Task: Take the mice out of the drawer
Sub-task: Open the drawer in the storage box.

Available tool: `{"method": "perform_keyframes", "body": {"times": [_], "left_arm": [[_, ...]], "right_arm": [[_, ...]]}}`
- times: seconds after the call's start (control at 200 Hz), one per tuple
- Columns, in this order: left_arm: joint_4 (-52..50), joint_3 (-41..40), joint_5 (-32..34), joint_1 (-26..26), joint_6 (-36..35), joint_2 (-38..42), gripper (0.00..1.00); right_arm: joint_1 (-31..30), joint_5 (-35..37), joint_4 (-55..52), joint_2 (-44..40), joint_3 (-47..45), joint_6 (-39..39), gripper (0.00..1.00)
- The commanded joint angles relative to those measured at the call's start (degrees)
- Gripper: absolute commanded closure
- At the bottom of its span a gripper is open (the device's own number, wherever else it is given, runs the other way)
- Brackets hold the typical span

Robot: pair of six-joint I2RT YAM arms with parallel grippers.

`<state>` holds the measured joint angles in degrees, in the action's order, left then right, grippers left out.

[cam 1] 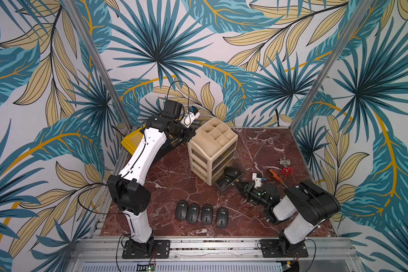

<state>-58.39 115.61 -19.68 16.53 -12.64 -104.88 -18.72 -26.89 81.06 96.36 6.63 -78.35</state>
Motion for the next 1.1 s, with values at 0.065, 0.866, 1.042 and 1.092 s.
{"method": "perform_keyframes", "body": {"times": [0.065,0.866,1.042,1.092], "left_arm": [[4.0,4.3,7.3,-2.7,1.2,-2.0,0.96],[3.4,7.4,8.3,-2.7,0.9,-3.1,0.96],[3.9,6.2,7.6,-2.4,0.3,-2.1,0.96],[3.9,5.9,8.1,-1.9,0.0,-2.0,0.96]], "right_arm": [[0.3,-2.9,-8.1,-3.2,-1.4,3.3,0.92],[2.9,-2.8,-33.7,-15.2,2.6,10.6,0.92],[4.5,-5.0,-31.5,-12.7,4.1,9.9,0.92],[4.8,-5.6,-31.6,-12.5,4.5,9.8,0.92]]}}
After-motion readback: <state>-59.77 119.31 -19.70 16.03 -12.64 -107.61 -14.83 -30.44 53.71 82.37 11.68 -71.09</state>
